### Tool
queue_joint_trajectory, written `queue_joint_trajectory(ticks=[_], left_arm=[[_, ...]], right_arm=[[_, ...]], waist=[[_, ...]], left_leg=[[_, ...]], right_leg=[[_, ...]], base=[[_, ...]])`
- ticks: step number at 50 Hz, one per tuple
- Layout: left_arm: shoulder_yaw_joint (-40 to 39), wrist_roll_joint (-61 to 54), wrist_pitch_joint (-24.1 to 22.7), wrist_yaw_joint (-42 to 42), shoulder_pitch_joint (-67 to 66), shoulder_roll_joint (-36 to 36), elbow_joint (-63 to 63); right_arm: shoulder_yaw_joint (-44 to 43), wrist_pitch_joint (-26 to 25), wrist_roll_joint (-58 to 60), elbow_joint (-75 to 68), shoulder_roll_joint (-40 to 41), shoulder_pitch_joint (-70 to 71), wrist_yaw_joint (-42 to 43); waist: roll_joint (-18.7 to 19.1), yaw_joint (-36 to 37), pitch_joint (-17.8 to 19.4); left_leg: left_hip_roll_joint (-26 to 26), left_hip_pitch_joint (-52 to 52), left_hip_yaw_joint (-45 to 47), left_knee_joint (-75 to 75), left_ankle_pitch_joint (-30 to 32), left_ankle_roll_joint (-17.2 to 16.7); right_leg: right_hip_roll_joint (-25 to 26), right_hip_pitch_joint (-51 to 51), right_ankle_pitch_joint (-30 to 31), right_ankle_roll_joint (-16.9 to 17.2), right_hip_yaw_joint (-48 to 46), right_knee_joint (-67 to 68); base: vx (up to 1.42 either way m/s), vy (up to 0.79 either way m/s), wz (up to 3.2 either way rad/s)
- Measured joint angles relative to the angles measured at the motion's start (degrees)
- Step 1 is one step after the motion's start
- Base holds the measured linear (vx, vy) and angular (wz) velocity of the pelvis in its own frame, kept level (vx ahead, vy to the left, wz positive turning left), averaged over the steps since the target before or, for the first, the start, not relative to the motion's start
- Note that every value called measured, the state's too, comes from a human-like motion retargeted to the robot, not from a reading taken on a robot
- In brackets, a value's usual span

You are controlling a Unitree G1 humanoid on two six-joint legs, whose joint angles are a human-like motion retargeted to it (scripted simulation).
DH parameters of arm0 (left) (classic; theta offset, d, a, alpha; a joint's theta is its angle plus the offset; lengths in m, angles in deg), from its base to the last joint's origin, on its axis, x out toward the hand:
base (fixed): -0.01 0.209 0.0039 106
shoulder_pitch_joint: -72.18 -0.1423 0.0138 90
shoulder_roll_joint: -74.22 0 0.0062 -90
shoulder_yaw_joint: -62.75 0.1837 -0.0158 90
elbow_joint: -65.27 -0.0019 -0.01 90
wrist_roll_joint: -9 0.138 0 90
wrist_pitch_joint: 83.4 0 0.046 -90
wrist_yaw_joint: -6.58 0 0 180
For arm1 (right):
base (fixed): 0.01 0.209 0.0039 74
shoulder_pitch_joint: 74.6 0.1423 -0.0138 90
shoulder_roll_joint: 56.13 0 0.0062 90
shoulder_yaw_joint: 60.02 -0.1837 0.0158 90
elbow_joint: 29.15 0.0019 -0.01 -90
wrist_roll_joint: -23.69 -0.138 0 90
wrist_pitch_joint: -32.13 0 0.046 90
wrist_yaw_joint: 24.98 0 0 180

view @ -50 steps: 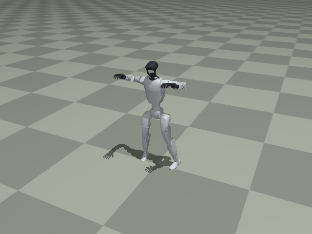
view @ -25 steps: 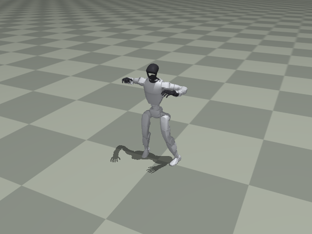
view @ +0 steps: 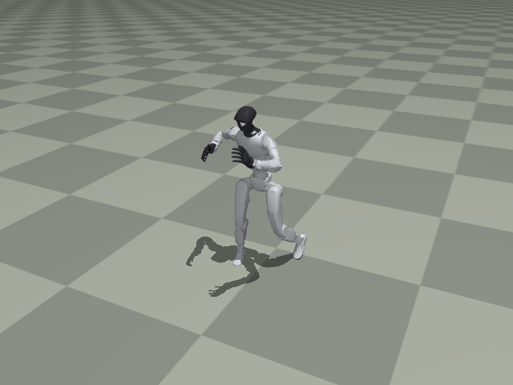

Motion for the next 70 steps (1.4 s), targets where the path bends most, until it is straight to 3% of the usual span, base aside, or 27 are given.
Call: queue_joint_trajectory(ticks=[3, 7, 10, 13, 15, 18, 20, 23, 25, 27, 33, 36, 38, 40, 43, 45, 48, 50, 53, 55, 56, 58, 60, 62, 64, 68, 70], left_arm=[[8.8, -4.3, 0.4, -0.3, 12.7, -0.9, -12.2], [21.9, -11.8, -0.2, 1.1, 28.2, 4.9, -30.9], [26.4, -16.5, -0.2, 1.6, 33.7, 14.2, -43.8], [25.9, -18.3, -0.7, 1.5, 33.9, 22.9, -52.7], [24.8, -17.2, -1.5, 1.3, 32.3, 26.1, -55.7], [25.4, -14.5, -1.5, 1.0, 31.5, 26.0, -57.5], [27.4, -13.6, -0.4, 0.4, 33.5, 24.1, -58.5], [31.2, -13.5, 1.4, 0.2, 38.2, 19.9, -61.3], [32.9, -13.8, 1.7, 0.6, 40.3, 16.9, -63.6], [33.3, -15.1, 1.1, 1.2, 40.3, 13.9, -65.5], [28.1, -20.3, -2.0, 2.0, 32.3, 5.1, -62.4], [24.9, -20.1, -2.2, 2.8, 27.1, 3.2, -57.3], [23.8, -19.2, -1.7, 3.3, 26.0, 2.6, -53.8], [23.4, -18.4, -0.9, 3.6, 26.9, 2.7, -50.8], [23.0, -18.7, -0.5, 4.1, 27.9, 5.4, -47.4], [22.3, -19.0, -0.7, 3.6, 27.3, 8.7, -45.5], [22.1, -17.8, -1.2, 3.0, 25.4, 14.7, -44.2], [23.0, -15.8, -1.8, 3.1, 24.0, 17.8, -44.0], [25.3, -12.0, -2.2, 3.9, 23.6, 19.9, -44.6], [27.0, -10.6, -1.3, 3.7, 25.4, 20.1, -45.1], [27.6, -10.5, -0.4, 3.4, 27.1, 20.0, -45.4], [28.4, -10.5, 1.3, 2.8, 30.6, 19.4, -46.0], [28.3, -10.4, 2.4, 2.7, 32.8, 18.7, -46.8], [27.5, -10.0, 2.7, 2.7, 34.0, 17.9, -48.1], [26.2, -9.8, 2.1, 2.7, 33.6, 16.8, -49.7], [23.6, -10.2, 0.3, 2.7, 28.4, 14.1, -51.0], [22.9, -9.4, 0.4, 3.2, 25.7, 13.4, -50.7]], right_arm=[[5.1, 0.6, -3.8, 0.0, -4.1, 6.2, 1.9], [10.7, 2.7, -8.1, -1.4, -2.4, 12.3, 5.1], [12.4, 3.1, -8.8, -2.4, 4.7, 12.1, 7.0], [13.1, 2.9, -7.0, -3.3, 13.0, 9.2, 7.0], [13.7, 3.4, -5.3, -3.6, 16.8, 6.9, 6.1], [14.1, 3.3, -4.0, -3.7, 18.8, 4.4, 4.7], [13.1, 2.6, -4.7, -3.6, 18.5, 3.3, 4.9], [10.9, 3.0, -7.6, -2.9, 18.1, 0.1, 4.9], [9.4, 3.6, -9.2, -2.5, 18.3, -3.1, 3.7], [7.8, 3.7, -9.8, -2.2, 18.8, -6.7, 1.7], [3.5, 1.9, -7.1, -0.7, 20.1, -13.7, -1.2], [3.1, 0.7, -5.2, 0.2, 20.2, -14.3, -1.1], [3.9, 0.5, -5.5, 0.5, 19.6, -11.8, -0.3], [5.4, 0.9, -6.5, 0.3, 18.5, -7.0, 1.0], [8.5, 1.8, -7.6, 0.5, 17.8, -0.2, 2.9], [10.6, 1.9, -8.5, -0.7, 18.0, 4.4, 3.6], [13.0, 2.3, -10.1, -2.6, 19.7, 8.0, 3.0], [14.0, 3.0, -11.2, -3.0, 20.8, 8.0, 1.5], [14.8, 4.1, -12.1, -3.5, 21.6, 6.1, -1.5], [14.4, 3.6, -12.0, -4.3, 21.7, 5.2, -1.6], [13.7, 3.1, -12.1, -4.8, 21.7, 4.8, -0.9], [12.2, 2.3, -12.4, -5.5, 22.2, 3.4, 0.4], [11.0, 2.0, -12.5, -5.9, 23.4, 0.6, 0.9], [9.8, 1.9, -12.2, -6.3, 24.8, -2.3, 0.1], [8.5, 1.9, -11.5, -7.1, 26.0, -4.9, -1.5], [7.1, 1.7, -9.2, -8.0, 27.7, -9.3, -3.4], [7.3, 1.4, -7.6, -8.0, 28.4, -10.5, -3.7]], waist=[[0.0, 2.4, 1.2], [-2.0, 6.6, 1.2], [-3.9, 8.5, -1.0], [-5.8, 8.6, -4.1], [-5.2, 8.0, -5.5], [-3.8, 5.9, -5.6], [-4.5, 4.4, -4.2], [-4.9, 2.0, -1.4], [-4.0, -0.3, -0.9], [-2.3, -3.4, -2.1], [1.4, -11.1, -4.3], [1.4, -10.1, -4.2], [1.9, -8.1, -3.2], [2.0, -5.9, -1.5], [0.8, -2.9, -0.5], [-0.1, -0.6, -1.4], [-2.6, 2.6, -4.4], [-4.1, 4.0, -6.4], [-3.3, 4.1, -7.3], [-3.6, 3.6, -6.9], [-4.6, 3.2, -6.1], [-6.1, 2.2, -4.0], [-6.6, 0.9, -2.2], [-5.5, -1.0, -1.4], [-3.5, -3.7, -2.0], [-1.5, -9.1, -4.4], [-1.9, -9.7, -4.8]], left_leg=[[-0.8, -7.9, 3.1, 17.2, 3.0, 1.8], [0.5, -16.6, 10.3, 24.0, -7.3, 5.7], [0.5, -20.2, 14.8, 12.0, -11.2, 7.5], [-4.4, -18.3, 13.6, -13.4, -9.6, 6.5], [-6.1, -14.2, 9.3, -29.9, -6.0, 5.0], [-5.8, -10.7, 3.9, -34.7, -2.6, 6.2], [-6.3, -10.5, 3.7, -27.2, -6.3, 9.1], [-4.9, -10.1, 6.9, -11.7, -18.5, 10.2], [-3.2, -8.0, 8.5, -8.4, -22.7, 9.1], [-2.2, -5.2, 9.2, -10.9, -22.3, 7.2], [-3.9, 5.2, 5.2, -19.3, -7.8, 2.1], [-7.4, 5.2, 1.1, -9.2, 0.8, 1.9], [-9.4, 1.4, -0.4, 3.2, 2.9, 1.7], [-9.6, -3.4, 0.5, 15.1, -0.2, 2.4], [-5.2, -10.1, 6.6, 22.0, -9.4, 6.8], [-1.6, -13.5, 11.9, 18.1, -12.6, 9.2], [-1.8, -14.3, 17.4, -2.4, -11.8, 8.5], [-4.4, -11.6, 16.4, -21.7, -9.2, 5.8], [-4.6, -7.1, 7.9, -39.4, -2.3, 3.7], [-5.0, -6.6, 3.4, -38.3, 0.1, 6.1], [-5.8, -7.4, 3.0, -33.0, -2.0, 8.2], [-6.8, -9.2, 3.5, -19.7, -9.8, 11.3], [-5.9, -8.8, 4.8, -10.4, -17.7, 11.9], [-3.8, -6.5, 5.7, -8.4, -21.3, 10.6], [-1.8, -3.3, 6.1, -11.3, -20.7, 8.4], [-1.6, 4.5, 5.0, -18.7, -10.9, 4.6], [-3.2, 7.2, 3.4, -16.9, -4.0, 4.2]], right_leg=[[0.7, -0.4, -7.2, -1.3, 1.1, 10.3], [-1.8, 4.1, -10.3, 0.2, 1.1, 11.4], [-5.0, 10.0, -5.1, 2.6, -0.9, 4.4], [-7.4, 14.3, 5.1, 6.1, -0.7, 0.3], [-5.9, 16.4, 12.1, 8.0, 2.1, 1.6], [0.2, 14.4, 16.8, 10.0, 8.0, 15.3], [2.4, 9.7, 14.4, 10.2, 9.0, 28.3], [1.6, 1.4, 4.4, 6.4, 5.1, 40.6], [1.2, -3.7, -0.5, 4.1, 2.1, 40.6], [0.8, -7.4, -1.2, 3.6, -0.2, 32.5], [-2.4, -5.5, 7.0, 5.1, 0.6, -8.6], [-3.5, -2.7, 11.3, 3.6, 3.8, -12.4], [-2.7, -2.3, 9.0, 1.3, 4.8, -5.4], [-2.0, -2.5, 1.5, -0.5, 4.0, 5.6], [-3.9, 1.7, -6.9, -0.6, 0.7, 12.8], [-5.5, 6.5, -6.7, 0.6, -1.6, 10.1], [-8.1, 13.2, 0.9, 3.5, -3.1, 3.4], [-8.5, 16.5, 7.8, 5.2, -1.8, 1.8], [-3.0, 18.0, 14.7, 6.8, 3.9, 9.5], [0.2, 14.7, 13.4, 7.0, 6.2, 21.4], [-0.2, 11.8, 10.7, 6.3, 5.7, 27.6], [-1.8, 6.1, 4.2, 4.1, 3.7, 37.6], [-3.4, 1.0, -1.6, 1.7, 1.1, 41.7], [-3.1, -3.5, -4.0, 0.6, -1.2, 38.4], [-2.2, -6.6, -2.2, 1.1, -3.1, 28.1], [-3.0, -5.2, 7.6, 4.5, -3.6, -3.0], [-4.0, -2.7, 9.1, 5.3, -2.1, -13.4]], base=[[0.69, -0.11, -0.59], [0.78, -0.04, -0.21], [0.89, 0.02, 0.43], [0.99, 0.08, 0.57], [1.05, 0.12, 0.16], [1.02, 0.12, -0.26], [0.95, 0.09, -0.57], [0.93, 0.11, -0.8], [0.94, 0.13, -0.61], [0.96, 0.11, -0.21], [1.08, 0.02, 0.17], [1.11, -0.05, 0.01], [1.06, -0.01, 0.05], [1.05, 0.0, 0.27], [1.07, -0.01, 0.62], [1.09, -0.01, 0.68], [1.11, 0.03, 0.6], [1.16, 0.07, 0.48], [1.16, 0.09, 0.29], [1.08, 0.04, 0.11], [1.04, 0.01, -0.02], [1.03, 0.02, -0.18], [1.04, 0.02, -0.3], [1.04, 0.0, -0.24], [1.07, -0.02, -0.08], [1.16, -0.1, 0.14], [1.22, -0.17, 0.01]])
